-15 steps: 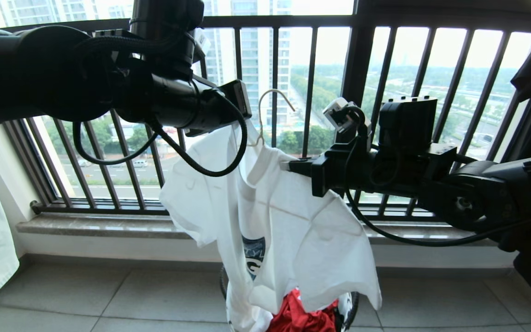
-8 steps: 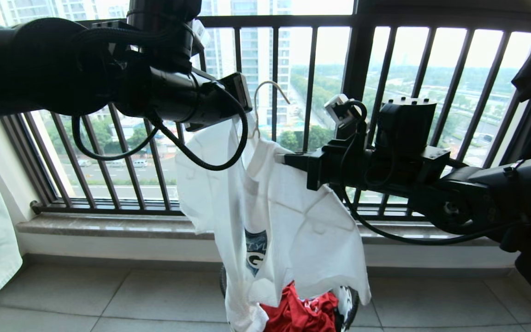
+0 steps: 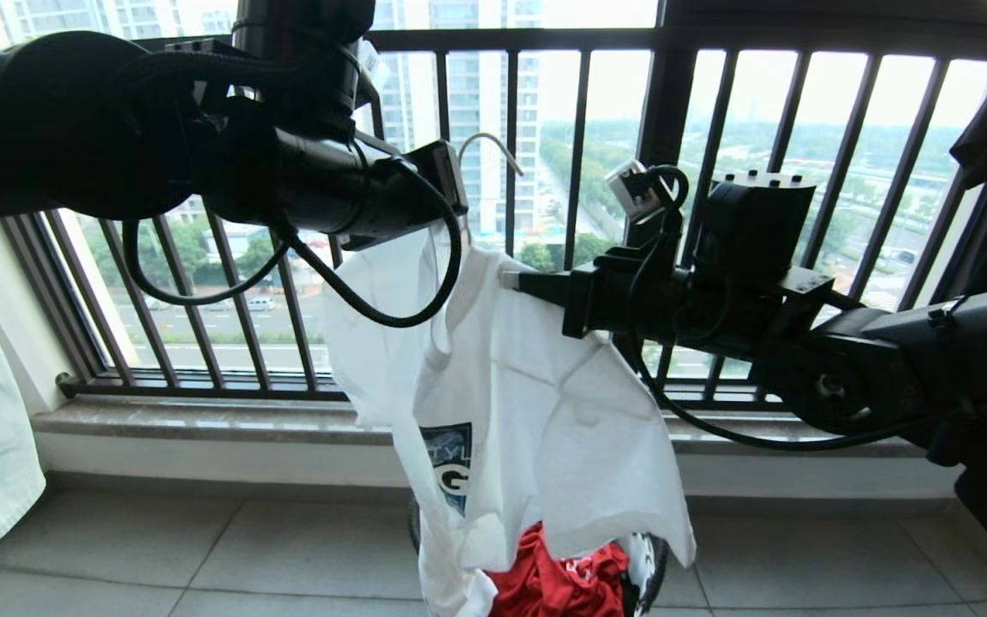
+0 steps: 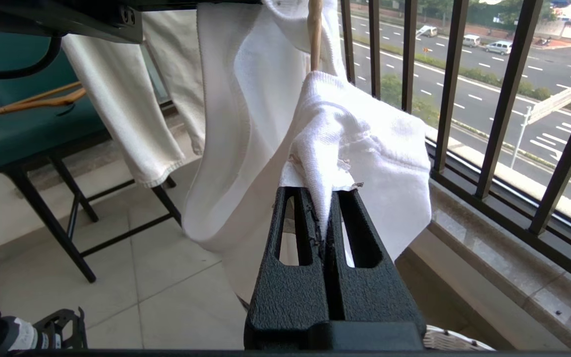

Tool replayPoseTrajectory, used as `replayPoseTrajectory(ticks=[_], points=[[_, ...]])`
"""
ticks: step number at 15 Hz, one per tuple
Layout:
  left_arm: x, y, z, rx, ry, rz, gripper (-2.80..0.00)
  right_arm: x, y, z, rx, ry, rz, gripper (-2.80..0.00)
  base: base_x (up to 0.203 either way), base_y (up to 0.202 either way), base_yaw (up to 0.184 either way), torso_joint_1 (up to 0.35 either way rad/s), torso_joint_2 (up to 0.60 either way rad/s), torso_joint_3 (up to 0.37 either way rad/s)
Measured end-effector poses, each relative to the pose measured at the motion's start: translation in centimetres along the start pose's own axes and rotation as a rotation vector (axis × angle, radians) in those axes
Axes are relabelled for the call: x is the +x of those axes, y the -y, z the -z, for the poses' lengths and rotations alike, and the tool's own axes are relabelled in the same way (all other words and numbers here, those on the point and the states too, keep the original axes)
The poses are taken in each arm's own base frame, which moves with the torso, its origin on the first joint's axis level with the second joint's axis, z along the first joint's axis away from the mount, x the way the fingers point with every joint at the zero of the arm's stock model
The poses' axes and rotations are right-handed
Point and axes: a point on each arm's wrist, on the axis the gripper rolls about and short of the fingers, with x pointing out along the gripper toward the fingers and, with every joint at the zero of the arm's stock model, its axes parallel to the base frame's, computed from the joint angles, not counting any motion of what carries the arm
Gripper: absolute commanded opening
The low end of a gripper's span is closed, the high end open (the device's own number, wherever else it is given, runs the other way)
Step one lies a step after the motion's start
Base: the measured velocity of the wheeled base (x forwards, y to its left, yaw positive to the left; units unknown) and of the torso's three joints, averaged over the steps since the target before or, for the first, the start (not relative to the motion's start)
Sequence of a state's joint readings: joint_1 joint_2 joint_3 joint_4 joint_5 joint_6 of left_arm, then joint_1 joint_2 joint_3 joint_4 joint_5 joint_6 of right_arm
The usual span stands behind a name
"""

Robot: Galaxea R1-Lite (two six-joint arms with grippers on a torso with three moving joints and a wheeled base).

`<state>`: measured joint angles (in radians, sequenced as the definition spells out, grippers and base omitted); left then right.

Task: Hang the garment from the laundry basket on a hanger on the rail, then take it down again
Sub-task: Hang the clothes on the clothes rack

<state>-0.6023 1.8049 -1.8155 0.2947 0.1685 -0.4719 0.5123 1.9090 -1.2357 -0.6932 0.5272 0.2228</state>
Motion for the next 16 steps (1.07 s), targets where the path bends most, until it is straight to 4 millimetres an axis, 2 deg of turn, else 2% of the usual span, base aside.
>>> replayPoseTrajectory(ticks=[3, 9, 16], points=[[0.5, -0.3, 0.6, 0.018, 0.02, -0.102, -2.8, 0.2, 0.2, -0.1, 0.03, 0.008, -0.001, -2.8, 0.0, 0.0, 0.0, 0.0, 0.0, 0.0], [0.4, 1.0, 1.7, 0.052, -0.005, -0.066, -2.8, 0.4, 0.3, -0.1, 0.076, 0.011, -0.005, -2.8, 0.0, 0.0, 0.0, 0.0, 0.0, 0.0], [-0.5, 1.4, 1.4, 0.048, 0.013, -0.055, -2.8, 1.1, 0.6, 0.1, 0.121, 0.064, -0.048, -2.8, 0.0, 0.0, 0.0, 0.0, 0.0, 0.0]])
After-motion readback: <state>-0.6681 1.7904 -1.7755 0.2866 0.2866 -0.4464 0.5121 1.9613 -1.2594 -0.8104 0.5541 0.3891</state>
